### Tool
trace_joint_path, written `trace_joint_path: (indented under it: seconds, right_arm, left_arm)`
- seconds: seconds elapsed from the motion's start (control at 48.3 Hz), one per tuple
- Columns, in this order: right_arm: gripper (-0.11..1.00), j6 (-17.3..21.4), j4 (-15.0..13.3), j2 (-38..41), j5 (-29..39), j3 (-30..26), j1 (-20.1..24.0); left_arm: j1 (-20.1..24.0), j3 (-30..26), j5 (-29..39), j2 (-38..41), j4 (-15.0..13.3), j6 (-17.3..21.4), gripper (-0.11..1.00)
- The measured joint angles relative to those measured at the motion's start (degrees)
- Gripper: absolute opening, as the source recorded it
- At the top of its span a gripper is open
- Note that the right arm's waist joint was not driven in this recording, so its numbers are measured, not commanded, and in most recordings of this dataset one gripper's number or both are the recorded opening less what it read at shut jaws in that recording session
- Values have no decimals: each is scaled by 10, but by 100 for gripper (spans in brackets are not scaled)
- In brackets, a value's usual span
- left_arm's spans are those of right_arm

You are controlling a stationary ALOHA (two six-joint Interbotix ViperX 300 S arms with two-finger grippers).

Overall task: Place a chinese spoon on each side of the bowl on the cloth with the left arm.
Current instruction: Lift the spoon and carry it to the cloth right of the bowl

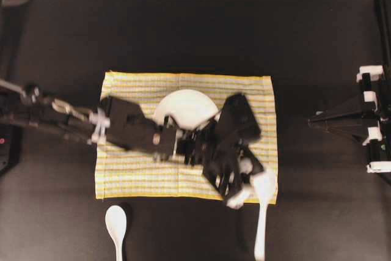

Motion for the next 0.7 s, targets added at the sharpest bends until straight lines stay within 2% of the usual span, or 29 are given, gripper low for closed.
trace_joint_path:
  seconds: [0.124, 0.29, 0.518, 0.705]
  right_arm:
    - [0, 0, 0, -4, -2, 1, 0]
    - [0, 0, 0, -9, -2, 6, 0]
    - [0, 1, 0, -10, -3, 11, 0]
    - [0, 1, 0, -10, -4, 13, 0]
  left_arm:
    - [47, -36, 94, 1, -1, 56, 6]
    - [82, -63, 160, 10, 0, 94, 6]
    - [104, -58, 160, 20, -1, 102, 6]
    - [107, -35, 103, 54, -1, 93, 6]
